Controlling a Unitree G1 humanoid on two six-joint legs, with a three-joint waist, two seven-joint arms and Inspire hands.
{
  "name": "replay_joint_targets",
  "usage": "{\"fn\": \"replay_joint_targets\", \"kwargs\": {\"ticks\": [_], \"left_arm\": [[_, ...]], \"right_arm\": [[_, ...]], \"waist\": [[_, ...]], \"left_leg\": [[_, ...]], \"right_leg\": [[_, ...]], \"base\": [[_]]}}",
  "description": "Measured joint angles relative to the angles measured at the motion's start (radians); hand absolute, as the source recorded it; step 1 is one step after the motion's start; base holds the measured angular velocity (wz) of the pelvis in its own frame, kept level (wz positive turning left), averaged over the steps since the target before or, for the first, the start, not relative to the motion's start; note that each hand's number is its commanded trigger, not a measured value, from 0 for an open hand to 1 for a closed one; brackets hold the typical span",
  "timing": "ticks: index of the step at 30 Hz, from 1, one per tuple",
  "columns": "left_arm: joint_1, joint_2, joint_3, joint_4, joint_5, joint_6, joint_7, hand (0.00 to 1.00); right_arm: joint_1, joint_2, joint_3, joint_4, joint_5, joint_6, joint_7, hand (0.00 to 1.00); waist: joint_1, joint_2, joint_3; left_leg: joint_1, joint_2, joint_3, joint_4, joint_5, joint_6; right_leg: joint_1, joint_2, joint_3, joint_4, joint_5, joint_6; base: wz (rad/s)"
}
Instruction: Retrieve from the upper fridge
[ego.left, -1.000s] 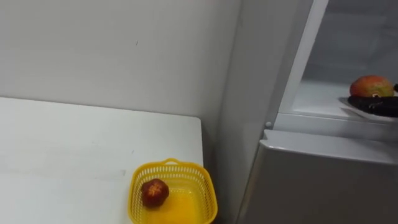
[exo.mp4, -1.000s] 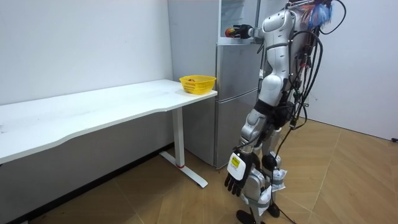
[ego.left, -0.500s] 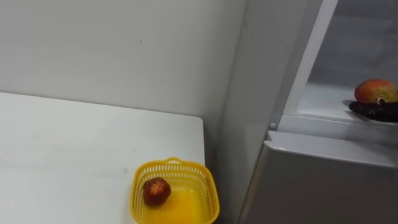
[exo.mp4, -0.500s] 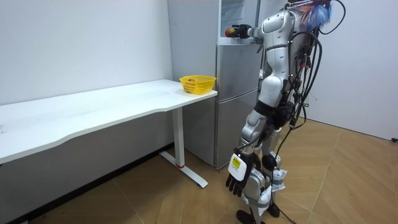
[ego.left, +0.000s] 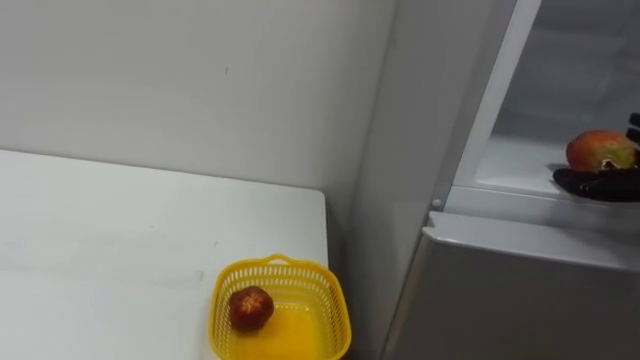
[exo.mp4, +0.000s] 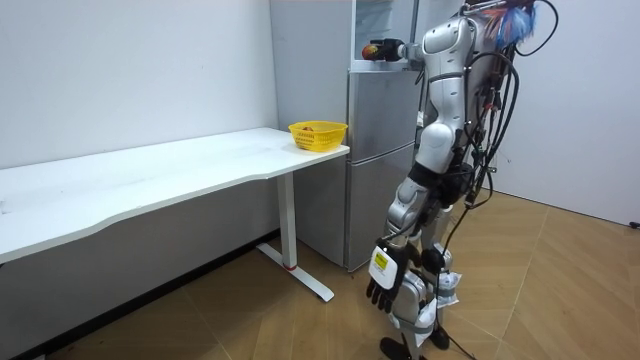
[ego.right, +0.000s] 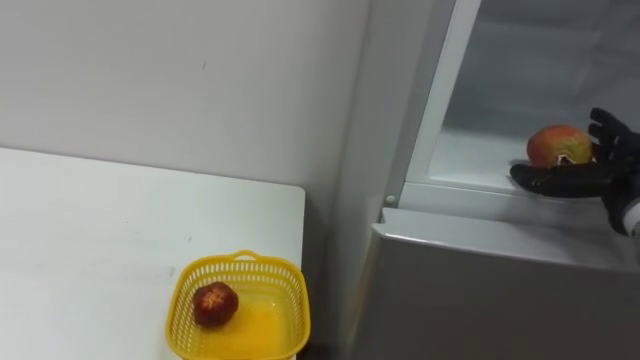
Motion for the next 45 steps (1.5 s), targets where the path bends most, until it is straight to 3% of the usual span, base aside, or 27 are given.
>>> {"fn": "replay_joint_targets", "kwargs": {"ticks": [13,14,15,16,45], "left_arm": [[0.001,0.0,0.0,0.004,0.0,0.0,-0.02,0.0],[0.001,0.0,0.0,0.006,0.0,0.0,-0.021,0.0],[0.001,0.0,0.0,0.007,0.0,0.0,-0.021,0.0],[0.001,0.0,0.0,0.007,0.0,0.0,-0.021,0.0],[-0.019,0.001,-0.001,0.018,0.0,-0.003,-0.019,0.0]], "right_arm": [[0.0,0.0,0.0,-0.001,-0.039,0.0,0.011,0.0],[0.0,0.0,0.0,-0.001,-0.039,0.0,0.011,0.6],[0.0,0.0,0.0,-0.001,-0.038,0.0,0.011,0.6],[0.0,0.0,0.0,-0.001,-0.038,0.0,0.011,1.0],[-0.01,0.0,0.003,0.0,-0.039,-0.028,-0.003,1.0]], "waist": [[0.007,0.004,-0.0029],[0.007,0.004,-0.0029],[0.008,0.004,-0.0028],[0.008,0.004,-0.0028],[0.026,0.004,-0.0002]], "left_leg": [[0.001,0.0,0.001,0.0,0.0,0.0],[0.001,0.0,0.001,0.0,0.0,0.0],[0.001,0.0,0.001,0.0,0.0,0.0],[0.001,0.0,0.001,0.0,0.0,0.0],[-0.003,0.0,-0.009,-0.002,0.0,0.0]], "right_leg": [[0.001,0.0,0.0,0.0,0.0,0.0],[0.001,0.0,0.0,0.0,0.0,0.0],[0.001,0.0,-0.001,0.0,0.0,0.0],[0.001,0.0,-0.001,0.0,0.0,0.0],[-0.002,-0.002,-0.025,-0.001,0.0,0.0]], "base": [[0.0],[0.0],[0.0],[0.0],[0.01]]}}
